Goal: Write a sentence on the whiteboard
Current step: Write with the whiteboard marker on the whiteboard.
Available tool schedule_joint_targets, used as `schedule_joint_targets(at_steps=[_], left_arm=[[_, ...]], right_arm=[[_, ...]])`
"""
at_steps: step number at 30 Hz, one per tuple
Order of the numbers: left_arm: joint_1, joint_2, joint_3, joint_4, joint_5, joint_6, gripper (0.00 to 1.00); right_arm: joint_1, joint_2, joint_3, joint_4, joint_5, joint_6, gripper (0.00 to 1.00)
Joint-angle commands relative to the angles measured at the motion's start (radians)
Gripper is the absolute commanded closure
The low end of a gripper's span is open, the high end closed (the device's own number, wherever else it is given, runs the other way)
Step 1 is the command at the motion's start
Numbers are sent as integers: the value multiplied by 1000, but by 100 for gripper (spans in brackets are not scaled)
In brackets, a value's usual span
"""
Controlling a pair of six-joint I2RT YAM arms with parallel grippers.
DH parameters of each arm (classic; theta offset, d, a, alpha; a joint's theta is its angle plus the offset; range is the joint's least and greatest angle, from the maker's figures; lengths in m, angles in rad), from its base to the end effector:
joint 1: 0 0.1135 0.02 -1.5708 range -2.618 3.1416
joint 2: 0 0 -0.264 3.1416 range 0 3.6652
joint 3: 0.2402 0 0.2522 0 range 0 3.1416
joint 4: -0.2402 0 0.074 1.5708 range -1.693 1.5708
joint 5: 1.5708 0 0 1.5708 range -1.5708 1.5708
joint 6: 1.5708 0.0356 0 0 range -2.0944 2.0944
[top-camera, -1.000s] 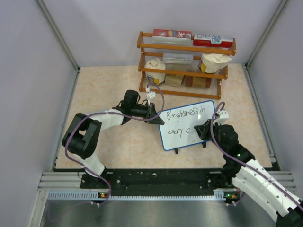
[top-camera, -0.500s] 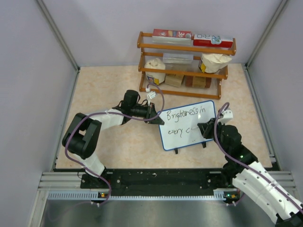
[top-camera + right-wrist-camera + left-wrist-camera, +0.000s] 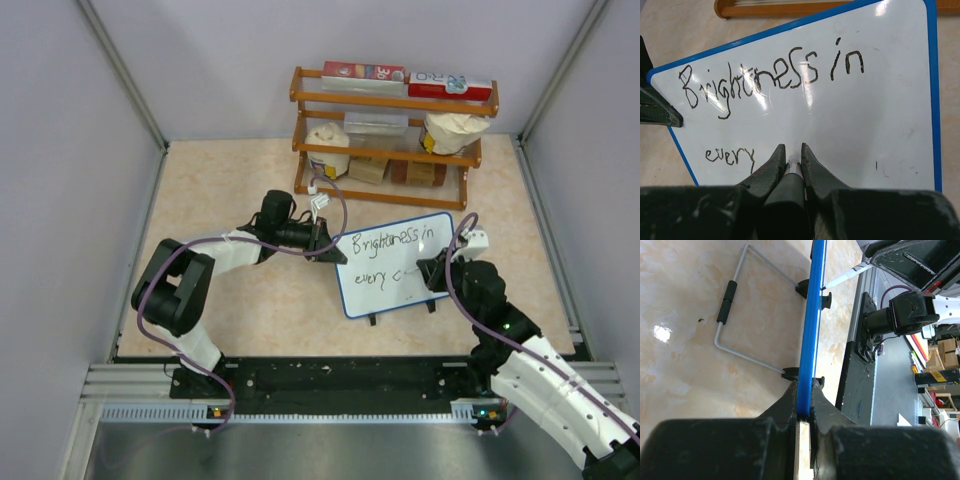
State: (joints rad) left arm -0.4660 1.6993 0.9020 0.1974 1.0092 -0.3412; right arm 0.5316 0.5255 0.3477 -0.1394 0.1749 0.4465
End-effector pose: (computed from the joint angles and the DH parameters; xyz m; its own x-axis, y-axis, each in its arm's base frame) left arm 0.2943 -0.1818 0.1895 -0.7642 0.1849 -0.6179 0.6449 0.2374 -0.7265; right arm 0.1298 0.0691 0.2276 -0.3965 0.2601 -0.8804 -0.2056 0.9095 0.3613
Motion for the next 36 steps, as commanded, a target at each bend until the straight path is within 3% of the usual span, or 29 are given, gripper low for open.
schedule_joint_targets(at_steps=[1,19,36], left_arm=[[-19,30,-15,-73,-162,146,100],[-19,30,-15,-75,-162,146,100],[-17,28,-15,-76,-164,149,100]], right_arm=[[-12,1,24,44,6,-6,100],[-10,-56,23,17,11,6,100],[-10,-4,-1,50,9,9,100]])
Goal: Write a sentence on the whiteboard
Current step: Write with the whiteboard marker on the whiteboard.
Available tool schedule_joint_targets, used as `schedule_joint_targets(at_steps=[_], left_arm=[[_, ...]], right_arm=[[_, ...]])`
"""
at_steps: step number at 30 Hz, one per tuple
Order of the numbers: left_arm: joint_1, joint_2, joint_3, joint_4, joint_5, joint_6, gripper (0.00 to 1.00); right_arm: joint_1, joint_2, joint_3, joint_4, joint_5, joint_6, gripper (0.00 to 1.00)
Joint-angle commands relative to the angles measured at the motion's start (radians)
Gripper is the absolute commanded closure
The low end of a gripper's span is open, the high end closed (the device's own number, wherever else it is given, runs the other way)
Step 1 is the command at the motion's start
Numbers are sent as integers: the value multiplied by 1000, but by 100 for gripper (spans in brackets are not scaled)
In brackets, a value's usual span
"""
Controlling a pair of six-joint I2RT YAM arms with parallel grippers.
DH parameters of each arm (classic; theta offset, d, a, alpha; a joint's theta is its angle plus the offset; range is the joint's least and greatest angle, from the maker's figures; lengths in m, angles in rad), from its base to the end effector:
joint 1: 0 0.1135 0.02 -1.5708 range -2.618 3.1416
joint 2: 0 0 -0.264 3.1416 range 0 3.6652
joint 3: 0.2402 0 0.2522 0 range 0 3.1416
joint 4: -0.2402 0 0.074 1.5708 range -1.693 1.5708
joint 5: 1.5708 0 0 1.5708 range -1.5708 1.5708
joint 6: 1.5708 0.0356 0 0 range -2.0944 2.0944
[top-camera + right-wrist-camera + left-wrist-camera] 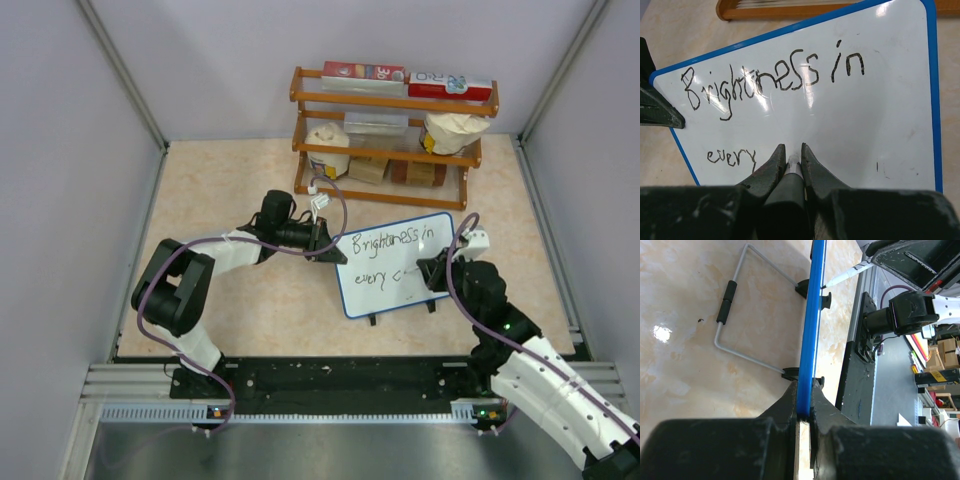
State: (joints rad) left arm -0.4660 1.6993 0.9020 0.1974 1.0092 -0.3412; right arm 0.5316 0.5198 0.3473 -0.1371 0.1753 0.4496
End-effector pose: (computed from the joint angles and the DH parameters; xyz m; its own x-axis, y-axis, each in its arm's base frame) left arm 0.2943 -0.1818 0.1895 -0.7642 0.1849 -0.6179 0.6449 0.2374 -0.7265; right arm 0.1293 0.0688 0.2285 -0.3912 0.2664 -0.8809 -0.2064 0.9074 0.3661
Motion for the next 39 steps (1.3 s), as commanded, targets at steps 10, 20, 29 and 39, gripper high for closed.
schedule_joint_targets(at_steps=[10,20,29,39], left_arm=[[-17,28,-15,-76,-162,149,100],[-17,30,-15,-76,-162,148,100],[-19,30,-15,-75,-162,146,100],[-19,34,-14,-75,-159,146,100]], right_arm=[[-10,25,-14,44,-37,14,100],[-10,23,-31,-4,-45,21,100],[-10,19,-30,-39,-13,21,100],[-9,17,-31,-64,6,20,100]])
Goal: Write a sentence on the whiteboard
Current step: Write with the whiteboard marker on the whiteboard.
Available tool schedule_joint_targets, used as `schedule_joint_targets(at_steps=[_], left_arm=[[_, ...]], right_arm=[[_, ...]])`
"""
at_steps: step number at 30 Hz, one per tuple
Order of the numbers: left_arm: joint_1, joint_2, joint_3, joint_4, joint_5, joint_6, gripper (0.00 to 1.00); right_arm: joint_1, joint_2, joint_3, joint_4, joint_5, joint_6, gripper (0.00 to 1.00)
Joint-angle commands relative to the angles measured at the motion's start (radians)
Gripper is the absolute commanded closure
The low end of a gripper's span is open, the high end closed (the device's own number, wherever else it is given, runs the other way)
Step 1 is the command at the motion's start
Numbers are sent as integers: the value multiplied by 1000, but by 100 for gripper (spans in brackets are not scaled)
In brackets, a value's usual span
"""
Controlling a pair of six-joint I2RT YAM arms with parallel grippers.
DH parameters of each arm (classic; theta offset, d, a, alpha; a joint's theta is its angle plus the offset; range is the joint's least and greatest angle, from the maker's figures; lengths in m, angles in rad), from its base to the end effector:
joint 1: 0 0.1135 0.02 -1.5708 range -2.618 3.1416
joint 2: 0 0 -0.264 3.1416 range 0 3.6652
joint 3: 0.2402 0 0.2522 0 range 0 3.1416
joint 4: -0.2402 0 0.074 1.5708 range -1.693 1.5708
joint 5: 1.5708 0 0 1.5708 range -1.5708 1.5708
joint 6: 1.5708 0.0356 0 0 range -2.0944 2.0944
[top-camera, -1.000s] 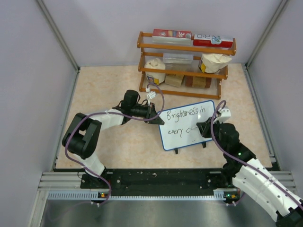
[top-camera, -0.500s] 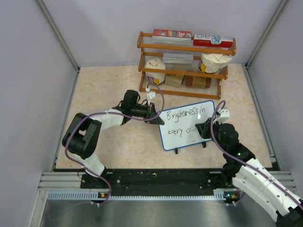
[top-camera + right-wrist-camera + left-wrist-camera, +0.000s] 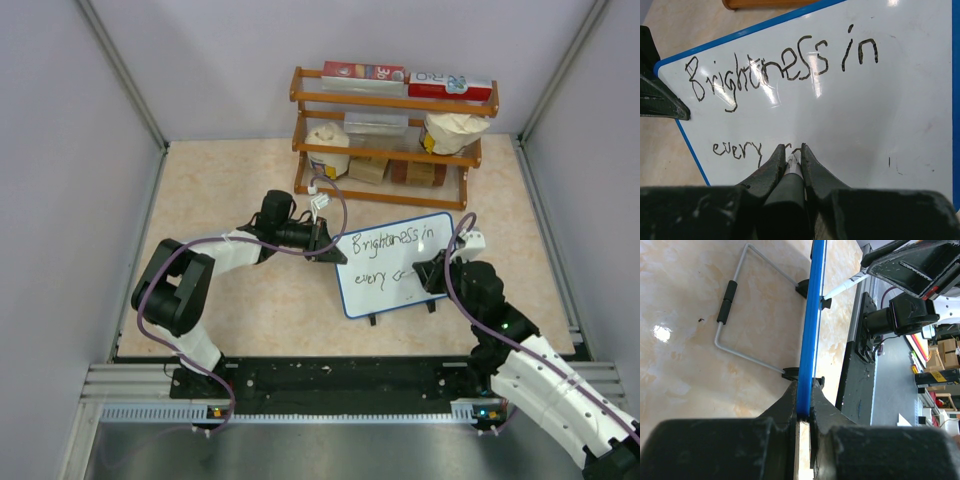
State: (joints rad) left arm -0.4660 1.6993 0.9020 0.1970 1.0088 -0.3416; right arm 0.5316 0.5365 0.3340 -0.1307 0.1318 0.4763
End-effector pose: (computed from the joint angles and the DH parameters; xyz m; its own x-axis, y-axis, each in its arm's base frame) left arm 0.2943 -0.1818 0.1895 -0.7647 0.1848 -0.6174 0.6443 0.2380 -0.7268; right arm 0.1303 0.0712 0.2222 -0.4319 0.2733 -0.8595 -0.2222 0.8914 0.3951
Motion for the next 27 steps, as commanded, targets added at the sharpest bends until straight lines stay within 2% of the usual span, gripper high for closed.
schedule_joint_targets(at_steps=[1,15,27], left_arm=[[-17,33,-14,-73,-161,147,100],[-20,31,-14,-71,-159,145,100],[-22,25,-15,-73,-159,147,100]], right_arm=[[-10,2,-18,-69,52,-7,100],[-10,-23,-21,-121,80,-5,100],[-9,-27,25,-95,135,-11,100]])
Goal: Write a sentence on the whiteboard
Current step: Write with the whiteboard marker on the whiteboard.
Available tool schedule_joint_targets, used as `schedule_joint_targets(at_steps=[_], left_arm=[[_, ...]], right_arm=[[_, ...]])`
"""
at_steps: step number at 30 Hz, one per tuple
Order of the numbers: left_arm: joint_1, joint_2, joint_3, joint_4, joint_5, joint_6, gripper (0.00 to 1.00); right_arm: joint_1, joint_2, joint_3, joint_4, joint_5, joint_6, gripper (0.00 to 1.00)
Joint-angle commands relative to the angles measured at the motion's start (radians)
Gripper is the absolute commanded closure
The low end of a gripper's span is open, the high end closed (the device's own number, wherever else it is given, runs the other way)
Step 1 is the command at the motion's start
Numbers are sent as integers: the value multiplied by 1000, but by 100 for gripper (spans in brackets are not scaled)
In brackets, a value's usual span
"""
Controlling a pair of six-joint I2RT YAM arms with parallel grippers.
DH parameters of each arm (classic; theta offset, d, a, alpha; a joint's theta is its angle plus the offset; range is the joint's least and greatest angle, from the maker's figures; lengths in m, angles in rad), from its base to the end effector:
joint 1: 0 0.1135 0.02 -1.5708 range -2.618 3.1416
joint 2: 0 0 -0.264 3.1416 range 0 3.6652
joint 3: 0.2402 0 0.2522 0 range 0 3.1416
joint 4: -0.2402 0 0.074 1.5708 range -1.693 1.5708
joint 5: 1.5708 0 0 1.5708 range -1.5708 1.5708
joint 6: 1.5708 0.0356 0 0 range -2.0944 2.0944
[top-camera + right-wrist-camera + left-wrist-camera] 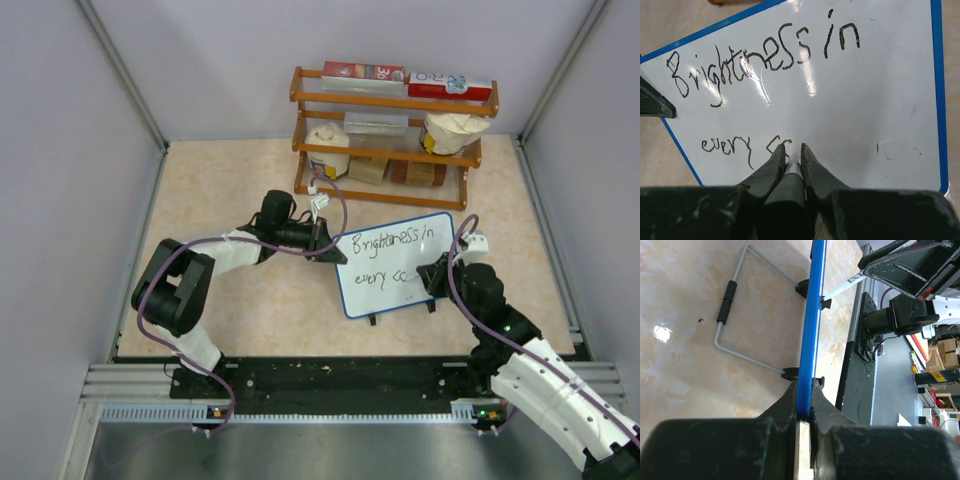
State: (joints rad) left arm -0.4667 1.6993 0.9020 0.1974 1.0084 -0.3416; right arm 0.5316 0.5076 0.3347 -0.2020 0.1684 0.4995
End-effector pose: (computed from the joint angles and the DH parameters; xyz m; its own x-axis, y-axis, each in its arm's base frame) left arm 0.2942 -0.1820 0.1895 -0.7643 0.1851 -0.6177 0.6447 0.2377 -0.7265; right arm 0.1258 0.0671 0.2188 -0.4521 0.2820 -0.8462 -0.1695 0.9043 0.3919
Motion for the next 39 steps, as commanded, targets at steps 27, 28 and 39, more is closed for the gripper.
schedule_joint_targets(at_steps=[27,28,39], left_arm=[[-23,22,-15,-79,-165,151,100],[-21,20,-15,-81,-166,151,100],[-21,14,-18,-79,-169,153,100]], right_arm=[[-10,82,70,116,16,-33,100],[-12,74,70,118,11,-32,100],[-13,-18,87,75,-27,-49,100]])
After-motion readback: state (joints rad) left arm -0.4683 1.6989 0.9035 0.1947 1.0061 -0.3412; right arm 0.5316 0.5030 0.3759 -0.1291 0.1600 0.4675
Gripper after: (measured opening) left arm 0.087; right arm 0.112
